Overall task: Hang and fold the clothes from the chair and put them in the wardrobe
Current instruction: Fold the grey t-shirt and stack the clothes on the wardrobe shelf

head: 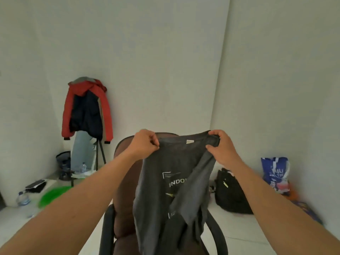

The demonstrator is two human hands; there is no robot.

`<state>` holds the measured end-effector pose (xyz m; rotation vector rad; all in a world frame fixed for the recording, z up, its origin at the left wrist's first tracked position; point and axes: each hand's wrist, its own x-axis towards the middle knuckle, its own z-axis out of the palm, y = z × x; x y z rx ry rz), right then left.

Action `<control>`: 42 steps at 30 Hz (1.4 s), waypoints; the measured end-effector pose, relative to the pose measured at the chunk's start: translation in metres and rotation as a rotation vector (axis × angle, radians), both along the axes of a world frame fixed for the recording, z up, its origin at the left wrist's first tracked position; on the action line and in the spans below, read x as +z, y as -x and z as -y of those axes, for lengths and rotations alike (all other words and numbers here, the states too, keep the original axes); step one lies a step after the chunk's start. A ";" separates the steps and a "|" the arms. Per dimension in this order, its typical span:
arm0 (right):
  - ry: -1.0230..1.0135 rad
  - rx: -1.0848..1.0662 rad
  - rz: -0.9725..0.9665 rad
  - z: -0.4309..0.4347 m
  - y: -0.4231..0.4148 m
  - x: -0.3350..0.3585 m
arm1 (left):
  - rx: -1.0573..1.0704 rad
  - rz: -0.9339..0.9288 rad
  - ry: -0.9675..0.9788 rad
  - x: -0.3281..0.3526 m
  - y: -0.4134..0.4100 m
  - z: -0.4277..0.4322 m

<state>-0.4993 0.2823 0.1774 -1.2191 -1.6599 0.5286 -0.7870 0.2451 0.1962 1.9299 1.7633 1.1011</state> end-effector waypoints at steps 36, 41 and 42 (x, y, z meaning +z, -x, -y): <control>-0.429 -0.025 0.131 0.116 -0.079 0.292 | -0.128 -0.351 -0.678 0.295 0.015 0.120; -0.419 -0.016 0.133 0.112 -0.076 0.293 | -0.093 -0.459 -0.655 0.295 0.022 0.109; -0.407 -0.005 0.132 0.111 -0.076 0.293 | -0.078 -0.492 -0.645 0.294 0.022 0.107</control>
